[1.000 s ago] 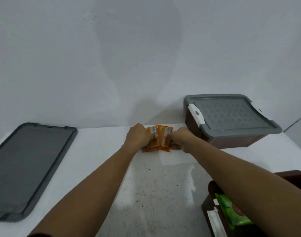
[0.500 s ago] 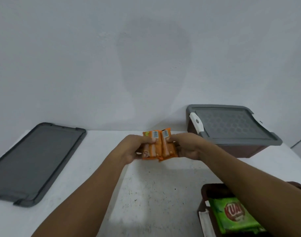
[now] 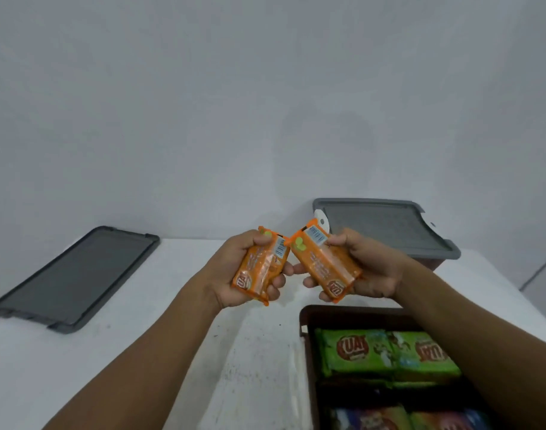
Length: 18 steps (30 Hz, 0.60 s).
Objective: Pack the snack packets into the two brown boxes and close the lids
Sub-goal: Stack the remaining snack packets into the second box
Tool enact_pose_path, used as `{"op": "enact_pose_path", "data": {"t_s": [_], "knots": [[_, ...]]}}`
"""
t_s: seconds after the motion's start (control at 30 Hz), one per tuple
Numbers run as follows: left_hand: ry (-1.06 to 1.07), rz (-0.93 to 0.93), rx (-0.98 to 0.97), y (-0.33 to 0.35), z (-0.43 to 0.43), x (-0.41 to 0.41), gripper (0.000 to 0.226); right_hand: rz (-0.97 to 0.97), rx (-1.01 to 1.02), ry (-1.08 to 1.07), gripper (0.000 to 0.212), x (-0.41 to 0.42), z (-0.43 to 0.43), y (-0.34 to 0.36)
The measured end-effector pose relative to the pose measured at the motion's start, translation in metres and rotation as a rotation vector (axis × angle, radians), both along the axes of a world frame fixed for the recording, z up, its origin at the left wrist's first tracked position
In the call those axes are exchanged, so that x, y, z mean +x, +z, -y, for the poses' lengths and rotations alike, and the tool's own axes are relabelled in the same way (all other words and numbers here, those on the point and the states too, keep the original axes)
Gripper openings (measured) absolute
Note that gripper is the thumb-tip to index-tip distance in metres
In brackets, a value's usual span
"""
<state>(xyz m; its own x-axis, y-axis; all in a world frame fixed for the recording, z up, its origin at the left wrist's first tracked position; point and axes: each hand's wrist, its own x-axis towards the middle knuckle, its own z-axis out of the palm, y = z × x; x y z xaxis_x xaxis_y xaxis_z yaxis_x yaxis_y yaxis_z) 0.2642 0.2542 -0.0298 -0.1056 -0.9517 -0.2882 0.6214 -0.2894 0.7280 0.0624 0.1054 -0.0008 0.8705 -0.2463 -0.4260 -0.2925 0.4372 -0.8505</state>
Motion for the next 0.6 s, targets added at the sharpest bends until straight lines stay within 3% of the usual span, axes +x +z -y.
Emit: {"op": "enact_pose_path", "data": {"t_s": [0.3, 0.5, 0.6], "knots": [[-0.435, 0.209, 0.006, 0.003, -0.006, -0.102, 0.063, -0.078, -0.078, 0.281, 0.057, -0.118, 0.008, -0.003], [-0.55, 0.799, 0.138, -0.001, -0.009, -0.16, 0.061, -0.278, -0.438, 0.421, 0.034, -0.18, -0.001, -0.007], [-0.659, 1.108, 0.12, 0.001, -0.017, -0.182, 0.047, -0.277, -0.621, 0.488, 0.023, -0.198, -0.013, -0.015]]}}
